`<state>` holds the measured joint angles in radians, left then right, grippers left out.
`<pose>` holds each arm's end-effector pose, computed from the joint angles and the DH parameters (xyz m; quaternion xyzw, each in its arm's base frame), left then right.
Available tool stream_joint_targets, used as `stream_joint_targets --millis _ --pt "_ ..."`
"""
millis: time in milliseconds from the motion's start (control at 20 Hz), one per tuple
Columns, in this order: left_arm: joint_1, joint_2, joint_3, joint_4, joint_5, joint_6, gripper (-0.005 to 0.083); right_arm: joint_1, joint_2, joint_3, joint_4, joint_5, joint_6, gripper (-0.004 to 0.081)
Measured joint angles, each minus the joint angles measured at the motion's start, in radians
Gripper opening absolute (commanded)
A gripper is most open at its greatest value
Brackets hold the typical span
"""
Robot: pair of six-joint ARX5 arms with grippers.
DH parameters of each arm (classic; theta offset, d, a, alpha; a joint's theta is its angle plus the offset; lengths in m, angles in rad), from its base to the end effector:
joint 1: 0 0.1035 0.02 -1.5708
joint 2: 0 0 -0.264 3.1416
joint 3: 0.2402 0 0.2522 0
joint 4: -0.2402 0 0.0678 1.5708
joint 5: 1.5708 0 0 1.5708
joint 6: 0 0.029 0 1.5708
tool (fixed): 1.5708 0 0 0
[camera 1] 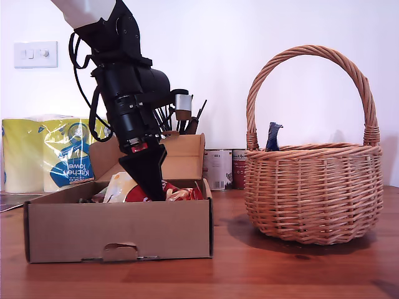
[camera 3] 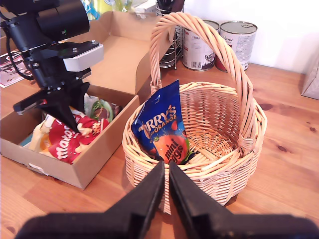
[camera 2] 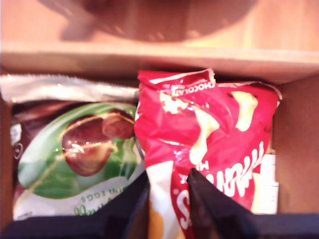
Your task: Move the bags of Easter eggs from the cardboard box on the left into the woven basket on the right side.
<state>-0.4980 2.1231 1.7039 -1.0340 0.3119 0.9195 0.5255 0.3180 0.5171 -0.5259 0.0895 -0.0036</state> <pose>0.3629 -0.2074 0.1886 0.3601 0.4621 -0.5574 0.5883 0.0783 0.0424 0.2623 -0.0510 0.1547 0.2137 0.9632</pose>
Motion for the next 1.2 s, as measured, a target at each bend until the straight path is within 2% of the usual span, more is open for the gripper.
stream_joint_targets --millis 300,700,800,1000,1100,1200 --pt "-0.002 -0.045 0.000 -0.014 -0.023 0.000 -0.0024 0.000 0.000 0.000 -0.008 0.000 0.000 -0.0012" --pt "-0.001 -0.294 0.002 0.006 -0.025 -0.001 -0.0024 0.000 0.000 0.000 -0.011 0.000 0.000 -0.0012" --pt "-0.001 -0.312 0.002 0.036 0.006 -0.048 -0.0024 0.000 0.000 0.000 -0.014 0.000 0.000 -0.0012" --pt "-0.014 -0.356 0.002 0.111 0.155 -0.222 -0.0024 0.000 0.000 0.000 -0.017 0.000 0.000 -0.0012" --pt "-0.047 -0.368 0.004 0.163 0.233 -0.331 -0.0024 0.000 0.000 0.000 -0.020 0.000 0.000 -0.0012" --pt "-0.098 -0.364 0.004 0.222 0.254 -0.407 -0.0024 0.000 0.000 0.000 -0.022 0.001 0.000 -0.0012"
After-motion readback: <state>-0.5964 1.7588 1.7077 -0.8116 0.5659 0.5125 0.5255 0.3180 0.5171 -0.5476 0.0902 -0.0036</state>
